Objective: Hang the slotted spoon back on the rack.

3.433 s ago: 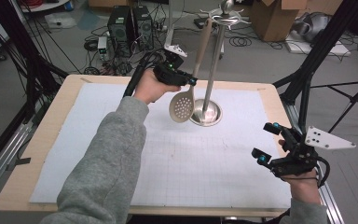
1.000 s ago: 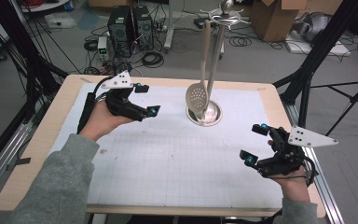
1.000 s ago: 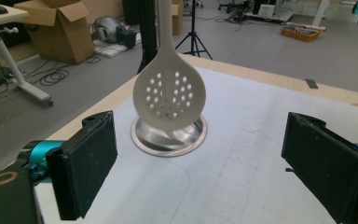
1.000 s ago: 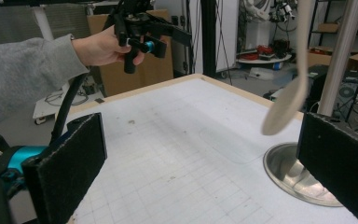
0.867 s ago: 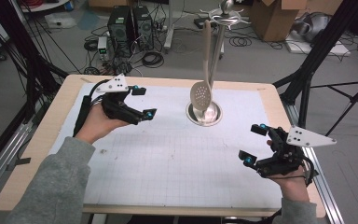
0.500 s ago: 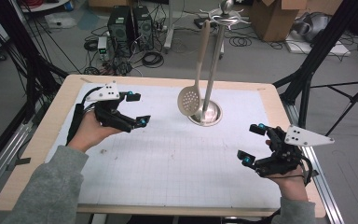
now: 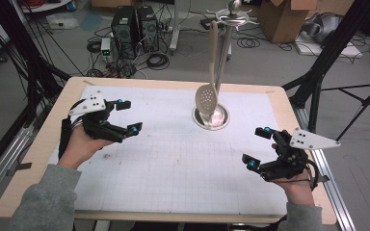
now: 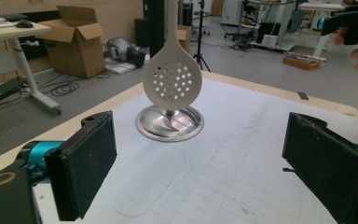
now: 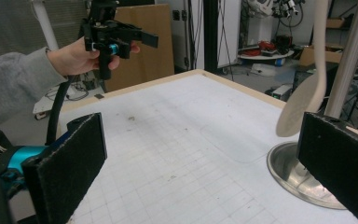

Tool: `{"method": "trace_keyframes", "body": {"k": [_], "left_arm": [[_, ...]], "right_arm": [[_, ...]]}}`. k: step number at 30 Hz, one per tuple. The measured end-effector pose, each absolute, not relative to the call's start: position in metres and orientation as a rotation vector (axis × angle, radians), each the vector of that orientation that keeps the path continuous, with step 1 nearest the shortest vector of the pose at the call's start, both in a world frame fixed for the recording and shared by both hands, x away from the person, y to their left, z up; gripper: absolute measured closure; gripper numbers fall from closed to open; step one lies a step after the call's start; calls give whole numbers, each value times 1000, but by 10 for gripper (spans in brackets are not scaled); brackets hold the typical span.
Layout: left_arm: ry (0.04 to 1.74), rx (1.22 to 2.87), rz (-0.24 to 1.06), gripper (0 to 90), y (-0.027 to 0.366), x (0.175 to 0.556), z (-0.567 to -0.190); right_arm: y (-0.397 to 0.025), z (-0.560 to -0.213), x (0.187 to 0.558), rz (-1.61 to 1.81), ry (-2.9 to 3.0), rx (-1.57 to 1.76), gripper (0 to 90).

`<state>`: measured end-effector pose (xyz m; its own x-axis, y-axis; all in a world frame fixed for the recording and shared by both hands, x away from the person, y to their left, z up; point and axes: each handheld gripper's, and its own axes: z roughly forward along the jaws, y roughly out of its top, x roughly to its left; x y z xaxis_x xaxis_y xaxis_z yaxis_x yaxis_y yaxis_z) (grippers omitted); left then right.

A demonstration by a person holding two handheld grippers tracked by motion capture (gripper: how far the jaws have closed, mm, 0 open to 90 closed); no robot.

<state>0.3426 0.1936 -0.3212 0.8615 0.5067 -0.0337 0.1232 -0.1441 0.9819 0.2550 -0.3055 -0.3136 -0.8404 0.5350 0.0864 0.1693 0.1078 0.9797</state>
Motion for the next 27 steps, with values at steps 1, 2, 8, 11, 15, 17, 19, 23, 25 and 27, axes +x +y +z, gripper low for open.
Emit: {"method": "trace_keyframes", "body": {"k": [1,2,8,11,15,17,19,23,25,27], "left_arm": [[490,1700,359,102,196,341,-322],[504,1700,374,103,201,338,-322],[545,1702,387,102,214,330,-328],[549,1705,386,102,220,325,-330],[548,1714,390,102,225,320,-331],[544,1721,399,102,228,315,-331],[537,1722,407,102,232,311,-331],[539,1719,416,103,239,305,-332],[550,1714,425,102,243,303,-332],[555,1700,429,102,249,302,-332]], "right_arm": [[-305,-314,255,1793,2104,697,4],[-304,-314,256,1787,2101,688,4],[-302,-315,258,1781,2106,690,4],[-300,-315,258,1786,2106,691,4],[-298,-315,259,1785,2110,686,4],[-297,-315,260,1786,2110,688,4],[-296,-315,261,1782,2115,688,4],[-294,-316,261,1781,2119,687,4],[-294,-316,262,1782,2118,688,4],[-294,-316,262,1781,2116,685,3]]}}
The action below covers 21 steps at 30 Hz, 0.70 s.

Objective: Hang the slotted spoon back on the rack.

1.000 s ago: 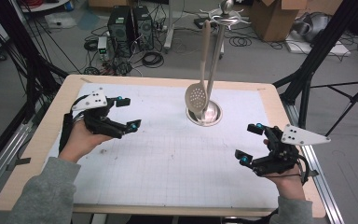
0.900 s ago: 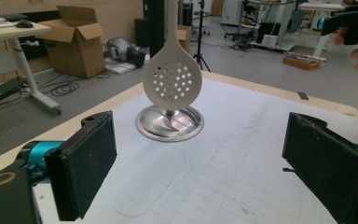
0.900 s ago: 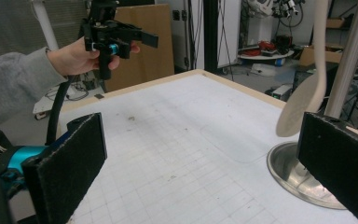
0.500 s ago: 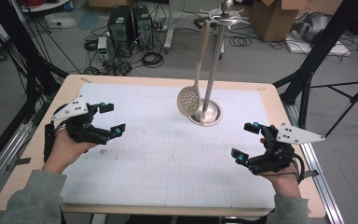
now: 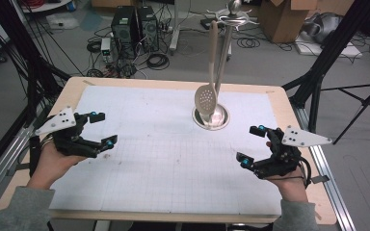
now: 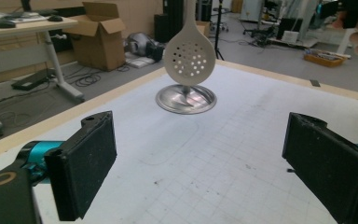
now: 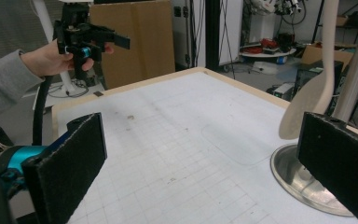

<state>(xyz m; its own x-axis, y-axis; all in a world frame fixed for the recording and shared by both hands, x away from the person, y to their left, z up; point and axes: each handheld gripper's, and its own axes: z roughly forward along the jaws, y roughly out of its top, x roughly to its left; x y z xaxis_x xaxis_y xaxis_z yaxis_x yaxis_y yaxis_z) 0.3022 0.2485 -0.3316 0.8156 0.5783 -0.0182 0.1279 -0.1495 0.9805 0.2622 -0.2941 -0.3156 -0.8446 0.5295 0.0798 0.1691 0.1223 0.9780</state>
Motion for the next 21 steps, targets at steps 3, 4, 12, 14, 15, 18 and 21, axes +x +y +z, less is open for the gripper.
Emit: {"method": "trace_keyframes", "body": {"k": [3,4,12,14,15,18,21], "left_arm": [[572,1689,450,102,256,298,-332],[575,1689,457,102,258,297,-332],[598,1684,479,102,269,291,-341],[609,1683,474,102,272,290,-344],[614,1687,476,103,273,290,-345],[625,1672,471,102,278,288,-348],[636,1663,465,102,283,283,-351]], "right_arm": [[-294,-316,262,1781,2114,689,4],[-294,-316,263,1780,2113,687,4],[-295,-317,264,1776,2109,703,4],[-295,-317,264,1768,2106,718,3],[-297,-317,264,1769,2100,724,3],[-298,-318,264,1767,2094,724,3],[-299,-318,265,1766,2088,732,4]]}}
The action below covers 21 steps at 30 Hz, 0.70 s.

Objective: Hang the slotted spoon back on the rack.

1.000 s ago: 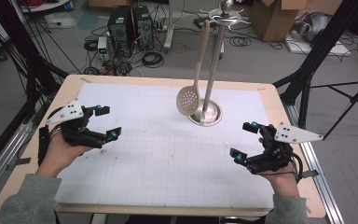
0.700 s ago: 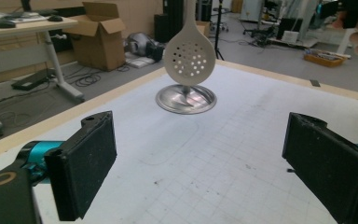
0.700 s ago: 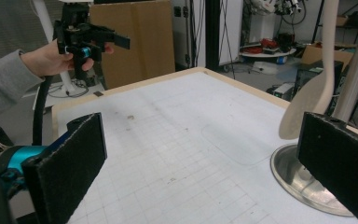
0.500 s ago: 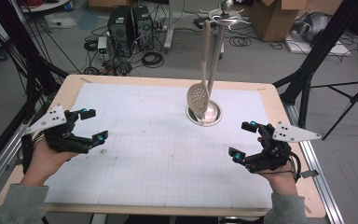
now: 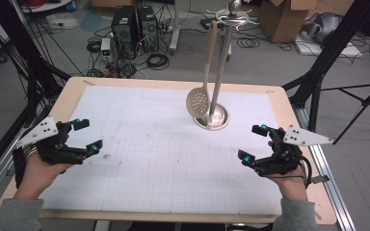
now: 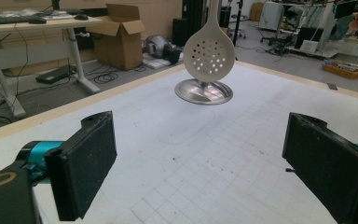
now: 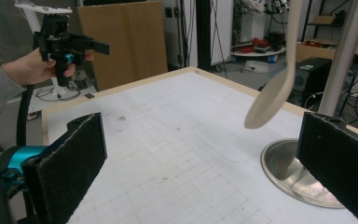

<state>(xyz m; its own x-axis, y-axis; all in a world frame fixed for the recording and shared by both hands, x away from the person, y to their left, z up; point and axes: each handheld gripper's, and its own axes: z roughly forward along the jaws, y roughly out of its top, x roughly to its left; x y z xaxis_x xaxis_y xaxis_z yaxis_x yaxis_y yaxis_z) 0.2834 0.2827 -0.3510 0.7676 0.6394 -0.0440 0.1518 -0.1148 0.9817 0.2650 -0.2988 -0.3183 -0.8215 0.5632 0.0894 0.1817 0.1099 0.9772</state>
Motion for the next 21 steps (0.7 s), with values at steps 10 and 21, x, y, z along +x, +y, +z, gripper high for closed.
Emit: {"method": "trace_keyframes", "body": {"k": [10,21], "left_arm": [[681,1637,489,102,295,275,-356],[720,1633,529,103,307,271,-371]], "right_arm": [[-301,-322,267,1745,2068,762,3],[-310,-335,270,1724,1986,822,3]]}}
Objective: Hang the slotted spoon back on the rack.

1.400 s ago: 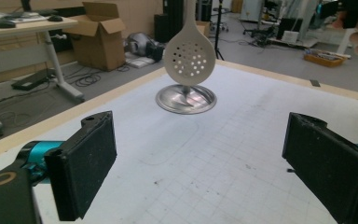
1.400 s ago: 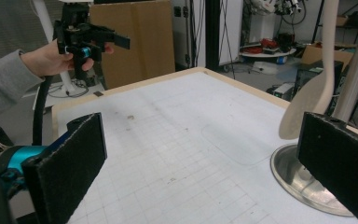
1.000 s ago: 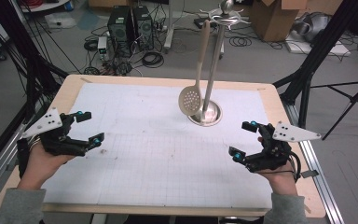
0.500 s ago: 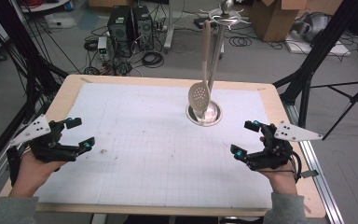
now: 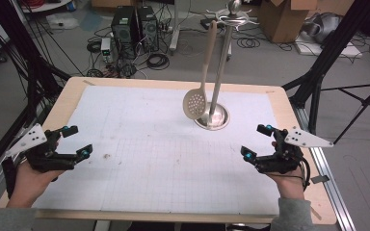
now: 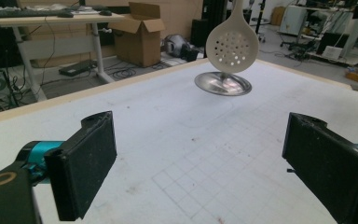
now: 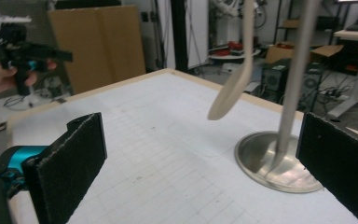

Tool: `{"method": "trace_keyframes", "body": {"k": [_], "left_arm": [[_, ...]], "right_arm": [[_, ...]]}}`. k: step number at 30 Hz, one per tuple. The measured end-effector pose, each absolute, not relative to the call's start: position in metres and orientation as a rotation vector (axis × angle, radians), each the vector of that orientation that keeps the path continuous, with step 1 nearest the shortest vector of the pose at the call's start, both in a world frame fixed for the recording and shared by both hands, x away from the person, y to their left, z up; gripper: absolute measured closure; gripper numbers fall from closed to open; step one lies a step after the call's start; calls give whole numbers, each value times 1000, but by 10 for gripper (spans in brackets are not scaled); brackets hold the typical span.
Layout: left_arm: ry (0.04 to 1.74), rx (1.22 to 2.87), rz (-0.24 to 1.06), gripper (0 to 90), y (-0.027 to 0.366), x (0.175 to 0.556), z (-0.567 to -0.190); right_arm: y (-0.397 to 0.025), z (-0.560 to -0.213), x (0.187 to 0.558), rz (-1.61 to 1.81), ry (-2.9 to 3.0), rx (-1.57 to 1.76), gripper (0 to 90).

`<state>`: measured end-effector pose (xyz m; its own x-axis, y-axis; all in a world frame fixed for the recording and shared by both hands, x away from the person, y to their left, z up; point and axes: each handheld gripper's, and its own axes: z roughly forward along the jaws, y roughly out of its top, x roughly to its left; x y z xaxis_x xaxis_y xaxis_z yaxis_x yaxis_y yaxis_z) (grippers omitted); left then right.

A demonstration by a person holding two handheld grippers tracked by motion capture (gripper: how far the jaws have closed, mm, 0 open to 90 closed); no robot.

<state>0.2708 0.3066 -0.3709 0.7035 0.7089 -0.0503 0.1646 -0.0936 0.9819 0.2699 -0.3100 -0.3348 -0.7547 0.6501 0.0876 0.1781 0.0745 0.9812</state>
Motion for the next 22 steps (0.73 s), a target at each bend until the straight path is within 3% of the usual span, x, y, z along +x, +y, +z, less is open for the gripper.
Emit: {"method": "trace_keyframes", "body": {"k": [22], "left_arm": [[790,1619,557,103,320,266,-378]], "right_arm": [[-326,-343,268,1735,1869,872,4]]}}
